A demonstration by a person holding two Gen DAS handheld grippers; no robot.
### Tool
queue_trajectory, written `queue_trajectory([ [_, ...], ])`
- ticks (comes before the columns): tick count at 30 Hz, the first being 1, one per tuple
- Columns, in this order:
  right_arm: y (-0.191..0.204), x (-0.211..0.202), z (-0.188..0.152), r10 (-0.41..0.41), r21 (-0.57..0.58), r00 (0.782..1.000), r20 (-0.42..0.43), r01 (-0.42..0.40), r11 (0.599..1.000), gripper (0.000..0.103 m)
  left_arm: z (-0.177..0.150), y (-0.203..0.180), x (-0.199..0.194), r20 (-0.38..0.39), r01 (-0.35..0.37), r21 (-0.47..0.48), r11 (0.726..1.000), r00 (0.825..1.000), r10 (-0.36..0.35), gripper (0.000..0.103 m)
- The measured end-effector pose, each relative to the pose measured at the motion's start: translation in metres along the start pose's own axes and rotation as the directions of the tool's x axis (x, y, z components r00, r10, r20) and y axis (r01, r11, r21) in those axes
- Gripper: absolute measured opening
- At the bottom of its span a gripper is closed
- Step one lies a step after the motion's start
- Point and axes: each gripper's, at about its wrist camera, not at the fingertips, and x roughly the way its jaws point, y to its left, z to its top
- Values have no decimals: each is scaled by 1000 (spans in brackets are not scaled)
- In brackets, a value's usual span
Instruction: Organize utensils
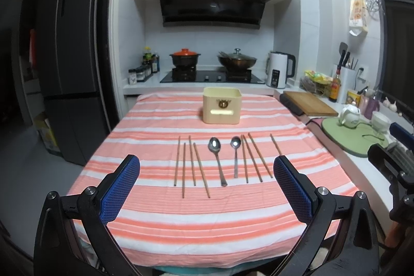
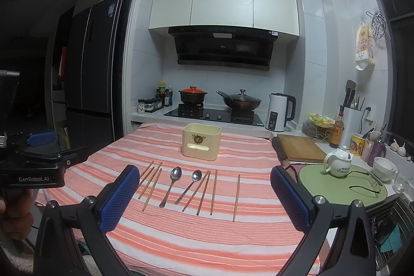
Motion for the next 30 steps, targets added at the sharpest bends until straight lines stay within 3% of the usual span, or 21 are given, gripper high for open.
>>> queue_trajectory([
  [18, -6, 2, -7, -5, 17, 1000, -5, 5, 1000, 103, 0, 2, 5, -8, -3, -3, 1000, 1000, 3, 103],
  [30, -5, 4, -7, -5, 18, 1000, -8, 5, 1000, 103, 0, 3, 11, 5, 31, -1, 1000, 1000, -31, 103],
])
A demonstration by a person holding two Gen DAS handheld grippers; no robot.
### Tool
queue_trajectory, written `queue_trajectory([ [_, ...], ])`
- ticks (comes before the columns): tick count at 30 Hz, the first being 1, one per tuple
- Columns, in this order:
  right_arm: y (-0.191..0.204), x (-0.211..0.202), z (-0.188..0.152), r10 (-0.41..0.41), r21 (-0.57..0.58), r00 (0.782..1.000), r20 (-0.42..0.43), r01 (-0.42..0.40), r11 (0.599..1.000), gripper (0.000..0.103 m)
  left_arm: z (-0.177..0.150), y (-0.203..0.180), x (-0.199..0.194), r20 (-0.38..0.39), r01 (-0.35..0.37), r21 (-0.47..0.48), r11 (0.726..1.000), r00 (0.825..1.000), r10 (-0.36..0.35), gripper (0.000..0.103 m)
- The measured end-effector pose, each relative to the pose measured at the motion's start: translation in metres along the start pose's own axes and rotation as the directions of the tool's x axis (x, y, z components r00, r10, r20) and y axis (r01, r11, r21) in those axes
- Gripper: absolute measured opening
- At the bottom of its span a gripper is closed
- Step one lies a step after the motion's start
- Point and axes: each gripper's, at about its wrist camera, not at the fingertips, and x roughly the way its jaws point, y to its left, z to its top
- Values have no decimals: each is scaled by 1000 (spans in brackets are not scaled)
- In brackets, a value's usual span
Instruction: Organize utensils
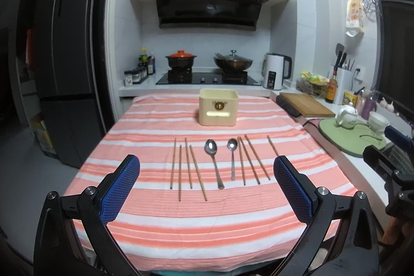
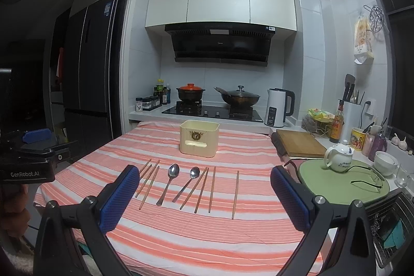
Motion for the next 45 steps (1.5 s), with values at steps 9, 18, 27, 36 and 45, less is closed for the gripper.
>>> queue_trajectory([
  [9, -1, 6, 0, -5, -5, 1000, -4, 5, 1000, 103, -1, 6, 6, -8, 1, -14, 1000, 1000, -2, 103],
  [18, -9, 6, 4, -51, -28, 998, 26, 51, 998, 103, 8, 28, 12, 26, -56, -13, 998, 998, 56, 103],
  [27, -16, 19, 0, -49, -34, 999, 6, 49, 998, 103, 0, 33, 24, -13, -31, -23, 999, 999, 31, 103],
  [36, -7, 33, -10, 17, -36, 1000, -13, -18, 999, 103, -17, 45, 46, -98, -18, -51, 999, 995, 13, 103],
  [45, -3, 45, -18, 29, -56, 998, -47, -32, 998, 103, -36, 63, 81, -177, -9, -69, 998, 984, -4, 103],
])
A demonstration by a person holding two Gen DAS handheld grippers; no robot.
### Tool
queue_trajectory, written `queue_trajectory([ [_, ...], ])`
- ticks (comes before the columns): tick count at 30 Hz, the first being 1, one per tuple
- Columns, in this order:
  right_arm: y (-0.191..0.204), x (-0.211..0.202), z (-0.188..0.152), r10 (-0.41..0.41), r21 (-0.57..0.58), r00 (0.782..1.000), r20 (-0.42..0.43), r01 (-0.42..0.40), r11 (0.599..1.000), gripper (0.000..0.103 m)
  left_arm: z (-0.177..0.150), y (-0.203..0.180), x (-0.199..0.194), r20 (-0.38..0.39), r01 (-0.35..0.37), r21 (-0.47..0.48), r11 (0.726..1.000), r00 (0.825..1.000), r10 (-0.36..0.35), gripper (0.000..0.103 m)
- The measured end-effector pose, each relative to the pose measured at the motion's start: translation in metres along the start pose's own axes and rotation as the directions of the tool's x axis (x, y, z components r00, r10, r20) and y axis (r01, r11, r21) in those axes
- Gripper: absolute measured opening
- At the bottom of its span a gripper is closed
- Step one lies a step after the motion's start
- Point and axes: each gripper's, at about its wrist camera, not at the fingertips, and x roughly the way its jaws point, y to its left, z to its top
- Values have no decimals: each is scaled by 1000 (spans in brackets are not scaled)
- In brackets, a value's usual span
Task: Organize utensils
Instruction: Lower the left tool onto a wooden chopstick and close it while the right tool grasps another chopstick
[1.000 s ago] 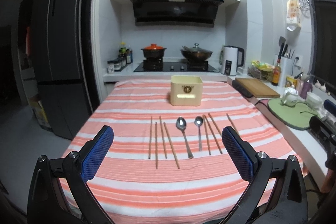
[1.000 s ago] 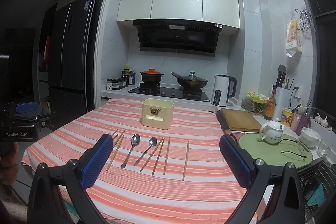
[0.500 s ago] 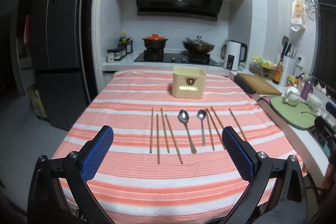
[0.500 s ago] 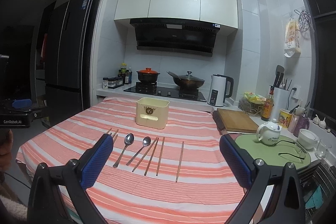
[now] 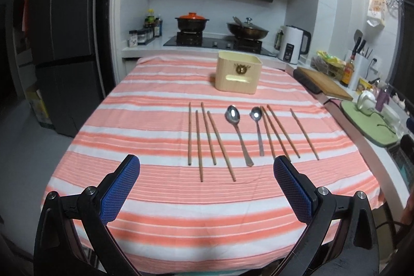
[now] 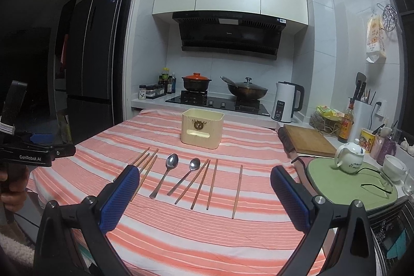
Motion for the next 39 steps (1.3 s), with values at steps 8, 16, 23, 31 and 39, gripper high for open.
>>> queue_trajectory([
  [8, -3, 23, -10, -6, -11, 999, -54, 6, 1000, 103, -5, 18, 29, -35, -43, 12, 999, 998, 43, 103],
  [16, -21, 61, -30, -30, -19, 989, -145, 28, 999, 103, -14, 46, 98, -151, -48, 41, 998, 987, 54, 103],
  [23, -39, 95, -53, -42, 16, 966, -254, 47, 999, 103, -19, 55, 149, -240, -24, 66, 998, 970, 39, 103],
  [31, -55, 124, -71, -32, 40, 942, -335, 48, 998, 103, -20, 54, 183, -276, -34, 140, 990, 958, 72, 102],
  [39, -69, 165, -93, -21, 33, 903, -429, 38, 999, 102, -27, 51, 208, -315, -44, 184, 982, 944, 102, 102],
])
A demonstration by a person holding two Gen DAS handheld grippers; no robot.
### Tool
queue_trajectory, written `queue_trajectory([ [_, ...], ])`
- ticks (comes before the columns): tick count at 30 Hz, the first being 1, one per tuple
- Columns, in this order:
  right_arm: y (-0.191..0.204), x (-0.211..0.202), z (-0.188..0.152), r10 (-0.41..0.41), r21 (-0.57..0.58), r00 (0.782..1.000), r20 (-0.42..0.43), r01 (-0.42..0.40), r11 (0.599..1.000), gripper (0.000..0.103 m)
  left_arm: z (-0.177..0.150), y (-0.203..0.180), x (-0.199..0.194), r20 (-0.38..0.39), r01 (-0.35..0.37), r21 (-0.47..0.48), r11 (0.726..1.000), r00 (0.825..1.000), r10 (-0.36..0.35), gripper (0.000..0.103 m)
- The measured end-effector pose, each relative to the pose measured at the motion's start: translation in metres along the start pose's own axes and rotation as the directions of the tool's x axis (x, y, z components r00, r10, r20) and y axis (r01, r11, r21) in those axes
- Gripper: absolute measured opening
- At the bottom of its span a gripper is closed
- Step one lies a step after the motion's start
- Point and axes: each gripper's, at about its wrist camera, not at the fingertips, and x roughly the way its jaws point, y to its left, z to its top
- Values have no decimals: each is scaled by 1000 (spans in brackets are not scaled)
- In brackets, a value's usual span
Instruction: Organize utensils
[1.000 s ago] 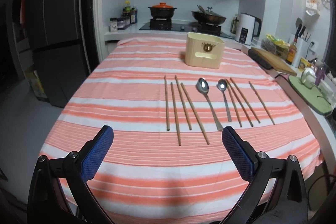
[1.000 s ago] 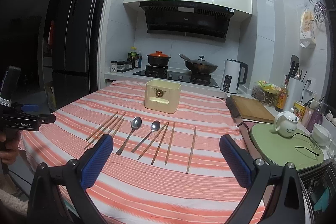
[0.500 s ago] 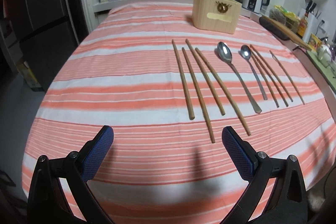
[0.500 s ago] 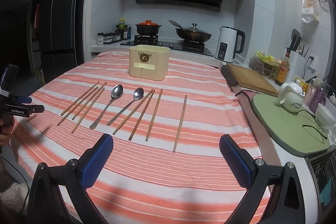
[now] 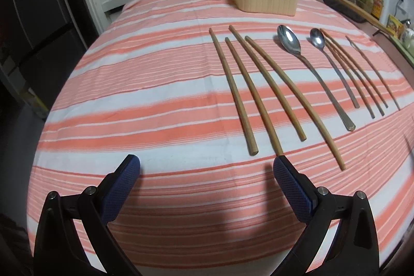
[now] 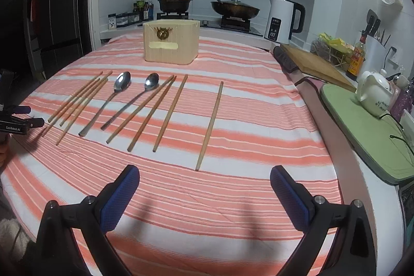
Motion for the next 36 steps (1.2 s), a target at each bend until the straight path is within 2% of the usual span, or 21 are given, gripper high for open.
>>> queue_trajectory([
  [2, -3, 14, -1, 18, 9, 999, -36, -18, 1000, 102, 0, -1, 3, -7, -7, 8, 1000, 1000, 7, 102],
  [4, -6, 26, -1, 42, 25, 996, -75, -40, 999, 94, 0, -1, 7, -17, -5, 9, 1000, 1000, 6, 102],
  [6, -5, 36, 0, 62, 37, 993, -105, -58, 998, 82, 0, 0, 8, -19, 1, 3, 1000, 1000, -1, 102],
  [10, -2, 52, 4, 82, 34, 986, -145, -78, 996, 73, 3, 1, 10, -25, 1, 10, 1000, 1000, -1, 103],
  [13, -1, 65, 5, 77, 37, 980, -186, -71, 997, 56, 4, 0, 11, -37, -6, 9, 1000, 999, 7, 103],
  [19, -1, 64, 2, 73, 48, 984, -162, -66, 997, 54, 3, 2, 12, -62, -14, -39, 999, 998, 11, 102],
  [21, -2, 65, 4, 67, 51, 985, -158, -59, 997, 49, 4, -1, 10, -55, 11, -33, 999, 998, -13, 92],
  [22, -3, 65, 4, 64, 54, 986, -155, -56, 997, 48, 5, -3, 9, -52, 36, -33, 999, 998, -37, 82],
  [24, -5, 66, 5, 52, 59, 987, -150, -44, 997, 38, 7, -9, 7, -41, 47, -17, 999, 998, -48, 70],
  [25, -6, 66, 5, 53, 61, 987, -149, -44, 997, 36, 8, -13, 6, -32, 53, 0, 999, 998, -53, 56],
  [26, -7, 67, 6, 49, 61, 988, -148, -40, 997, 30, 8, -17, 5, -25, 57, 14, 998, 998, -57, 38],
  [27, -8, 67, 6, 42, 60, 988, -148, -34, 998, 20, 9, -21, 4, -19, 56, 29, 998, 998, -56, 30],
  [28, -9, 68, 7, 36, 58, 988, -148, -28, 998, 17, 9, -25, 4, -14, 48, 43, 998, 999, -48, 15],
  [29, -10, 69, 8, 34, 57, 988, -150, -25, 998, 13, 9, -28, 4, -10, 36, 55, 998, 999, -35, 7],
  [32, -12, 74, 12, 25, 46, 988, -155, -18, 999, 6, 11, -28, 7, 4, 16, 58, 998, 1000, -16, 6],
  [36, -21, 84, 21, -13, 32, 988, -156, 18, 999, 6, 17, -13, 12, 6, 7, -24, 1000, 1000, -7, 5],
])
